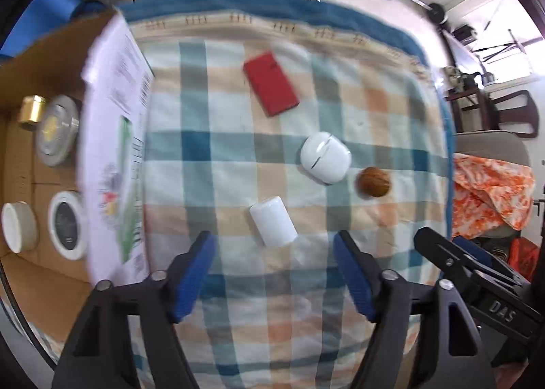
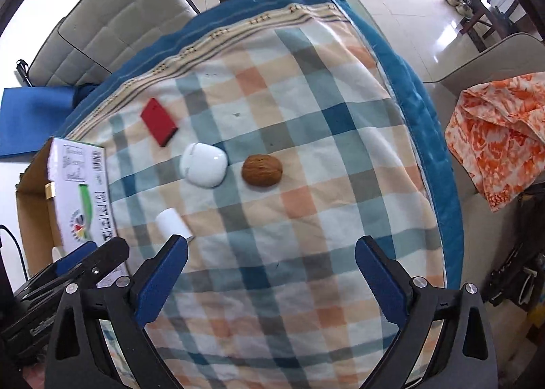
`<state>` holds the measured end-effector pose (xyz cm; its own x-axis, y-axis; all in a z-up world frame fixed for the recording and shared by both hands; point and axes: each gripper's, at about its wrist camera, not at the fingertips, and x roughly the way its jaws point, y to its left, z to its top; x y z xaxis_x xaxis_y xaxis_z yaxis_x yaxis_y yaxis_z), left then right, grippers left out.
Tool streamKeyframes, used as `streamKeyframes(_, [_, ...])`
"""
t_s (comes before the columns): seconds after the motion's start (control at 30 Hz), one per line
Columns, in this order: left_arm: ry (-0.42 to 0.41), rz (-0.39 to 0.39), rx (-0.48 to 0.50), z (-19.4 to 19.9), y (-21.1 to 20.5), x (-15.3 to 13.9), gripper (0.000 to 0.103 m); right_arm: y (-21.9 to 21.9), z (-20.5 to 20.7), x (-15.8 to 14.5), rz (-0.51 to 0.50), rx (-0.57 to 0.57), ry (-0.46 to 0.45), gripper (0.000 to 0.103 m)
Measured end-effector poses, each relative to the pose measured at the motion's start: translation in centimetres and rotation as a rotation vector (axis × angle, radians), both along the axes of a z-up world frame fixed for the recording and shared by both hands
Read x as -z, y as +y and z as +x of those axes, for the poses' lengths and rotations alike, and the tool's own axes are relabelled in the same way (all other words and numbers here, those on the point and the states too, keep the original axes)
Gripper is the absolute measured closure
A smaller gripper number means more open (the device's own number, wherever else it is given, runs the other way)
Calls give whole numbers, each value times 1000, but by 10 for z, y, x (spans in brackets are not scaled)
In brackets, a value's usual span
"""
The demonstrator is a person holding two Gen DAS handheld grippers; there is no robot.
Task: Organize rigid objects
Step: 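Grasp the white cylinder with the left gripper while the right grasps the walnut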
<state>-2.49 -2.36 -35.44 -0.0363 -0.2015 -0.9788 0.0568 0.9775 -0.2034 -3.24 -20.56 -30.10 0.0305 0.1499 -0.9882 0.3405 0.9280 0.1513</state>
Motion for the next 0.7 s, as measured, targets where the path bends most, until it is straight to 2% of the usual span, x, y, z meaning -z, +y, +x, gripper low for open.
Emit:
streamKeyframes(0.17, [73, 60, -10, 4, -11, 44, 35, -2, 17, 36, 18, -52, 35, 18])
streamKeyframes(0.23, [98, 75, -20, 4, -13, 58, 36, 0, 23, 45, 19, -67, 40, 21])
streamKeyframes(0.27, [104, 75, -23, 4, -14, 62, 47, 0, 27, 51, 26, -74, 43, 21])
streamKeyframes(0.3, [113, 83, -20, 4, -15, 67, 67, 1, 30, 55, 32, -77, 45, 21])
streamKeyframes(0.33, [118, 87, -17, 4, -17, 71, 73, 1, 34, 60, 39, -79, 45, 23])
streamKeyframes(0.5, [74, 120, 3, 6, -22, 70, 74, 7, 49, 85, 66, -89, 72, 37])
streamKeyframes(0.6, [65, 121, -1, 11, -24, 70, 74, 8, 52, 97, 83, -78, 92, 58])
streamKeyframes(0.7, [53, 126, 14, 15, -25, 70, 74, 6, 52, 101, 88, -62, 83, 59])
